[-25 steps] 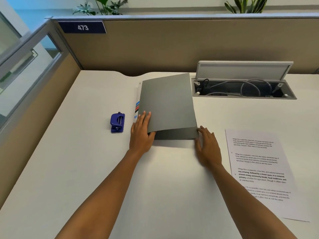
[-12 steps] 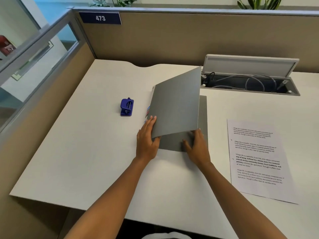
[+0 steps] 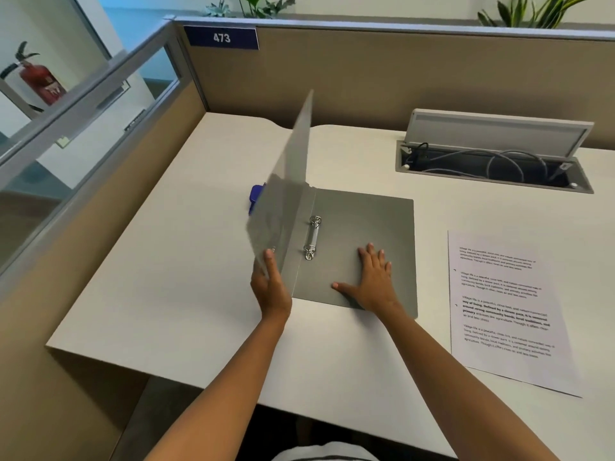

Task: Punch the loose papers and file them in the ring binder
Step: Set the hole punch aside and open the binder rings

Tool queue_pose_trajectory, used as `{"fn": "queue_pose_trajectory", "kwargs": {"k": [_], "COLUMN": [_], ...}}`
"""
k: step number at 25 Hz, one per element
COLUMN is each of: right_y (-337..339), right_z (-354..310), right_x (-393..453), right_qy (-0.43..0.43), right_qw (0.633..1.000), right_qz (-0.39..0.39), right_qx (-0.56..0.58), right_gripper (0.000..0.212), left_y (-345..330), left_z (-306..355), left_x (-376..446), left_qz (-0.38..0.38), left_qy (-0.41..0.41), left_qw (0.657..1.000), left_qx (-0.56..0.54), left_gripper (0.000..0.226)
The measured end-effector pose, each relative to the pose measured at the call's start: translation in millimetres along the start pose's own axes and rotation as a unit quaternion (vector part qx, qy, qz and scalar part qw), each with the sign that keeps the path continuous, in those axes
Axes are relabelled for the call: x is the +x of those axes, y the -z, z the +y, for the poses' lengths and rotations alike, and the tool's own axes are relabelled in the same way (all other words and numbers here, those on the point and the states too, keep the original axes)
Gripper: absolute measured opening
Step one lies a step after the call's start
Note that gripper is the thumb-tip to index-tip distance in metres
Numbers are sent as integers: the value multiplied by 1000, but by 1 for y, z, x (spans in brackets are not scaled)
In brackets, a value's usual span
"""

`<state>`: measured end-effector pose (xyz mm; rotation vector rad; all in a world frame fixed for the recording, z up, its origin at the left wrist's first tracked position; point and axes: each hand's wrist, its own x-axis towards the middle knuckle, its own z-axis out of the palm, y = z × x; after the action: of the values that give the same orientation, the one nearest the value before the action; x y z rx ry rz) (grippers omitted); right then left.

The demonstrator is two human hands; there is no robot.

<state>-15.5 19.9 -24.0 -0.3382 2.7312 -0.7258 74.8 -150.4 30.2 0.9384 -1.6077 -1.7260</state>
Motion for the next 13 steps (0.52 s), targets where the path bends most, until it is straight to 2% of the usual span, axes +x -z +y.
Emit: {"fn": "queue_pose_trajectory", "kwargs": {"k": [3, 6, 8, 11, 13], "right_y": [3, 4, 5, 5, 6], "right_z": [-2, -2, -3, -4, -6], "right_x": [0, 1, 1, 2, 2], "right_qy": [-4, -7, -9, -12, -15], "right_qw": [1000, 1000, 1000, 1000, 1000], "right_qz": [-4, -7, -10, -13, -17], "right_qx": [-8, -3, -3, -3, -4], "right_gripper": [111, 111, 111, 111, 111], "left_y": [8, 19, 29, 44, 53], "left_z": [-1, -7, -11, -17, -18], "left_x": [10, 22, 30, 37, 41], "left_qz": [87, 146, 165, 192, 216], "left_qy": [42, 16, 6, -8, -27], "left_qw": [995, 989, 986, 981, 972], "left_qx": [-24, -1, 13, 30, 90], "left_gripper": [40, 31, 35, 52, 68]}}
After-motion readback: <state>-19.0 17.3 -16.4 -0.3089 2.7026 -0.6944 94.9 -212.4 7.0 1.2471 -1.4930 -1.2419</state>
